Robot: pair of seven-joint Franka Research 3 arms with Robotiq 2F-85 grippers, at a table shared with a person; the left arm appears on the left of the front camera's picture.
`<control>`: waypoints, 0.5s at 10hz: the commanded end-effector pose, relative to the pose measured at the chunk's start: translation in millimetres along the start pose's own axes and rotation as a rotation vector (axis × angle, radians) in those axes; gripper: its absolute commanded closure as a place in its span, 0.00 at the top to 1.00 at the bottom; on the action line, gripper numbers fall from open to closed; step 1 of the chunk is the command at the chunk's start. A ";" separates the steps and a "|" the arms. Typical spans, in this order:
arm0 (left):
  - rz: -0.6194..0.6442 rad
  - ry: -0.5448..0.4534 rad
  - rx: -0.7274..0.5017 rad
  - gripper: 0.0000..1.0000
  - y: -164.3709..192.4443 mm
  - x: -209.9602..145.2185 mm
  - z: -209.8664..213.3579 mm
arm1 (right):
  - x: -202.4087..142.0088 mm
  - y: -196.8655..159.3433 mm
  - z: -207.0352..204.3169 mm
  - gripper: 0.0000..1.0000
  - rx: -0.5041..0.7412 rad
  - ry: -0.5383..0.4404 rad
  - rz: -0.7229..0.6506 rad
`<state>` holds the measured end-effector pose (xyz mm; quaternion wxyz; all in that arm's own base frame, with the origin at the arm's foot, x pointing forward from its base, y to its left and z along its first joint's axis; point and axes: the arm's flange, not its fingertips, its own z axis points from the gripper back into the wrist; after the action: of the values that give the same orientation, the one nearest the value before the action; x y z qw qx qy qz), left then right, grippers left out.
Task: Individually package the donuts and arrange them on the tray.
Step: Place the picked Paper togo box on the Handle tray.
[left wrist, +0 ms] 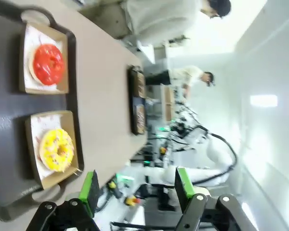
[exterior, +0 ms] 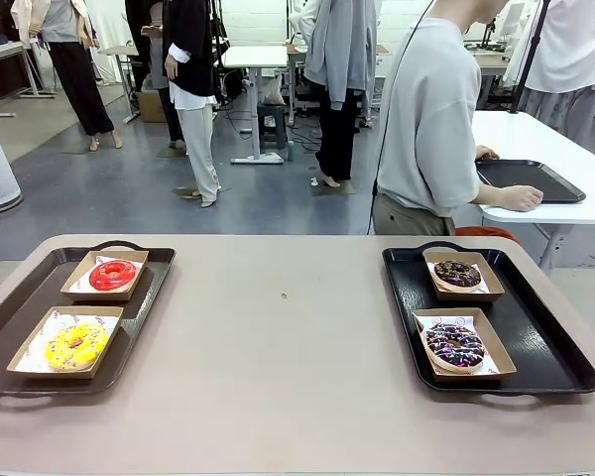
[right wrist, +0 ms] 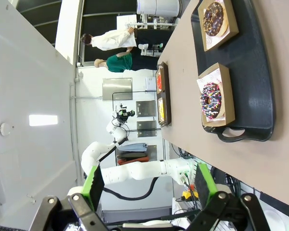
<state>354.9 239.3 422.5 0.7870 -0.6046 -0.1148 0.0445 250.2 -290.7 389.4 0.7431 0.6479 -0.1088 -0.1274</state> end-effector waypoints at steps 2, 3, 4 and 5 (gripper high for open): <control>0.086 0.049 -0.069 0.82 40.6 12.2 27.4 | -0.1 0.1 1.1 1.00 0.006 -0.001 0.001; 0.105 0.054 -0.069 0.82 45.8 11.7 29.9 | -0.1 0.1 1.1 1.00 0.006 -0.001 0.001; 0.115 0.032 -0.075 0.82 52.1 0.4 33.5 | -0.1 0.1 1.1 1.00 0.006 -0.001 0.001; 0.119 0.024 -0.076 0.82 55.6 -4.4 35.0 | -0.1 0.1 1.1 1.00 0.006 -0.001 0.001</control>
<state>351.2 284.4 372.4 0.7601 -0.6415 -0.0621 0.0832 249.9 -291.0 389.4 0.7430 0.6478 -0.1091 -0.1277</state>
